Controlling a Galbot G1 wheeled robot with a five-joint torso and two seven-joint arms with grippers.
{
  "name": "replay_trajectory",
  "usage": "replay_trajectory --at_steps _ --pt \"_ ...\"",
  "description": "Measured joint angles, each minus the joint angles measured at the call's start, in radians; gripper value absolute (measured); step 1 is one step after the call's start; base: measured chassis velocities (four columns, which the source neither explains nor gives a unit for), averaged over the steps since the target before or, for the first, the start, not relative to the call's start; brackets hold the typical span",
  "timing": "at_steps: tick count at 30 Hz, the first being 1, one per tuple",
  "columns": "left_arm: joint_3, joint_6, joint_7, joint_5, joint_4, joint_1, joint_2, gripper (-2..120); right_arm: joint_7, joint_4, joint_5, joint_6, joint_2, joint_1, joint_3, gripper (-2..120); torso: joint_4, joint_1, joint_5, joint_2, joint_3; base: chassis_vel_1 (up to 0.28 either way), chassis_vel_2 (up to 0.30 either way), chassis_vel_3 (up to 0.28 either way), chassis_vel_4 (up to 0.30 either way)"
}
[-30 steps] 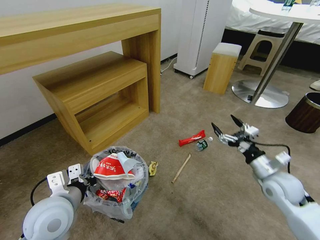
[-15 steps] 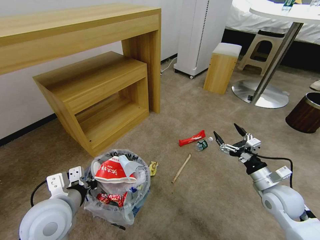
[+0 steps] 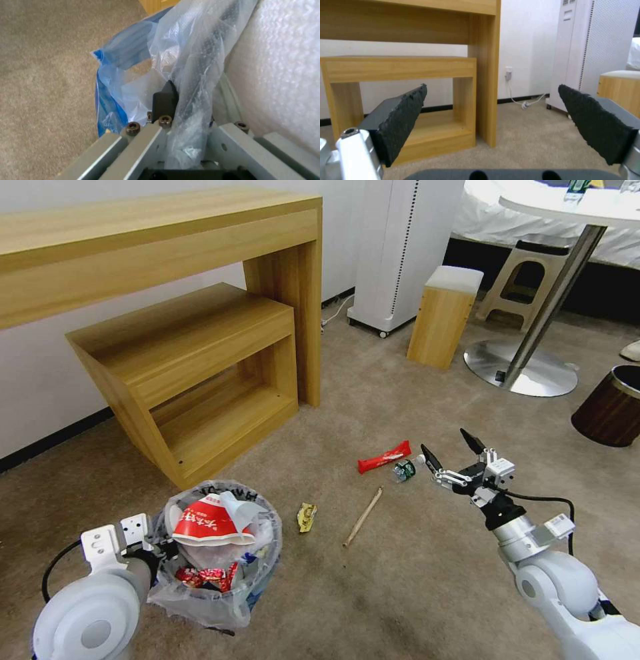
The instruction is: Pick up the trash bin and place the garbage on the floor into it.
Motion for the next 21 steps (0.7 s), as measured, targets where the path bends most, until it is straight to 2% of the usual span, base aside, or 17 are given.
replay_trajectory --at_steps 12,17,21 --pt "-0.003 -0.001 0.006 0.013 0.001 0.002 0.000 0 0.002 -0.018 0.000 0.024 0.000 0.016 -0.030 100 0.0000 0.001 -0.0001 0.000 0.001 -0.199 0.186 0.206 -0.197" --pt "-0.003 -0.002 0.009 0.013 0.003 0.000 0.000 0 0.028 -0.021 -0.012 -0.002 -0.007 0.019 -0.045 100 -0.0002 0.001 -0.0001 0.000 0.001 -0.069 0.102 0.087 -0.081" --pt "-0.003 -0.003 0.015 0.013 0.005 -0.001 0.000 0 0.065 -0.030 -0.027 -0.056 -0.017 0.025 -0.077 100 -0.0001 0.000 0.0000 0.000 0.000 0.037 -0.042 -0.026 0.038"
